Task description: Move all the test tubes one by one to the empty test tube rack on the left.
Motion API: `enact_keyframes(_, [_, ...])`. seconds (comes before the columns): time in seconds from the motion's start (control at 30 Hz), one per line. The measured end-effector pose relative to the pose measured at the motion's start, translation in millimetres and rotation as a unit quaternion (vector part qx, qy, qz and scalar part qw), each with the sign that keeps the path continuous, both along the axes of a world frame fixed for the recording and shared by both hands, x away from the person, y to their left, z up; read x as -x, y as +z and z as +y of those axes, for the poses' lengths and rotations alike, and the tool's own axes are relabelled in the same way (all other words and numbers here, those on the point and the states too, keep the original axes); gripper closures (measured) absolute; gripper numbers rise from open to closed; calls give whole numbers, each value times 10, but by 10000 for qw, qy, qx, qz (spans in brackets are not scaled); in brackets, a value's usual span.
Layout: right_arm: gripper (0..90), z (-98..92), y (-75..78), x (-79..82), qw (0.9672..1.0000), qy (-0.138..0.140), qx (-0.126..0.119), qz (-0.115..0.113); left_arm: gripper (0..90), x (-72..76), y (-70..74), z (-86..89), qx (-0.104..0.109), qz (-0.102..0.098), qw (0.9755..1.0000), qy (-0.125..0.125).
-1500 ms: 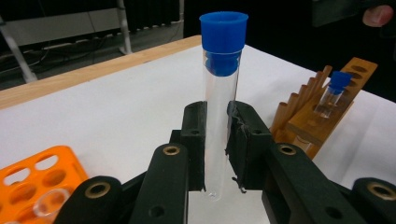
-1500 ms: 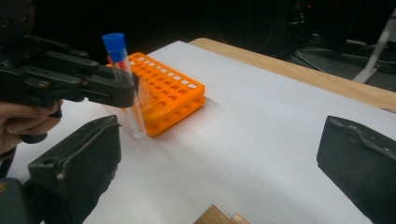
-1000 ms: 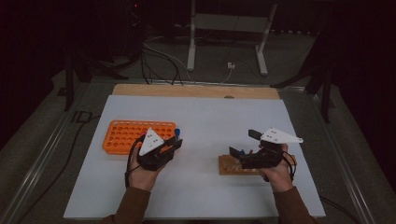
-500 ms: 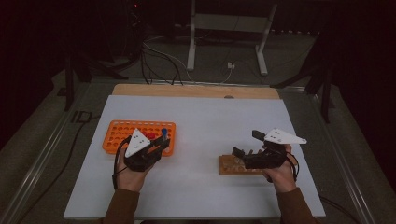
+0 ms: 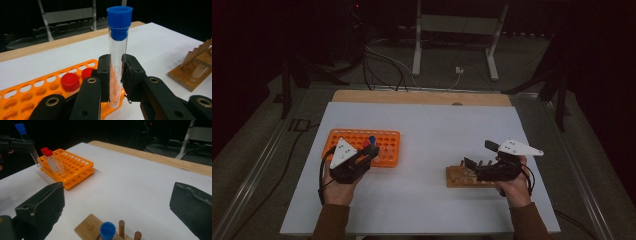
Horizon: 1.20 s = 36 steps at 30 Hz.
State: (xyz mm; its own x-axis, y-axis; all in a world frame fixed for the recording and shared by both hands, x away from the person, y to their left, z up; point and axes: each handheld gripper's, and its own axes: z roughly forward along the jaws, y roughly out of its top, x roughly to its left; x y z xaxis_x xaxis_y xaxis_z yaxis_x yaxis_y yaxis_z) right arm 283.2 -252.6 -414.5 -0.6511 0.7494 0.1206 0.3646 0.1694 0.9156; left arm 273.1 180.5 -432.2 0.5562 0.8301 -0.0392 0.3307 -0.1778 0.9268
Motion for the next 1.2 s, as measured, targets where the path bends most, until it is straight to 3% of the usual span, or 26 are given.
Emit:
enact_keyframes(0.8, [2,-27,-28,10,10000,-41,-64,24,774,-101,-163,300,-210,-61,9976,661])
enact_keyframes(1.2, [2,-26,-35,9,10000,-24,-80,40,773,-234,-278,326,-138,25,9965,827])
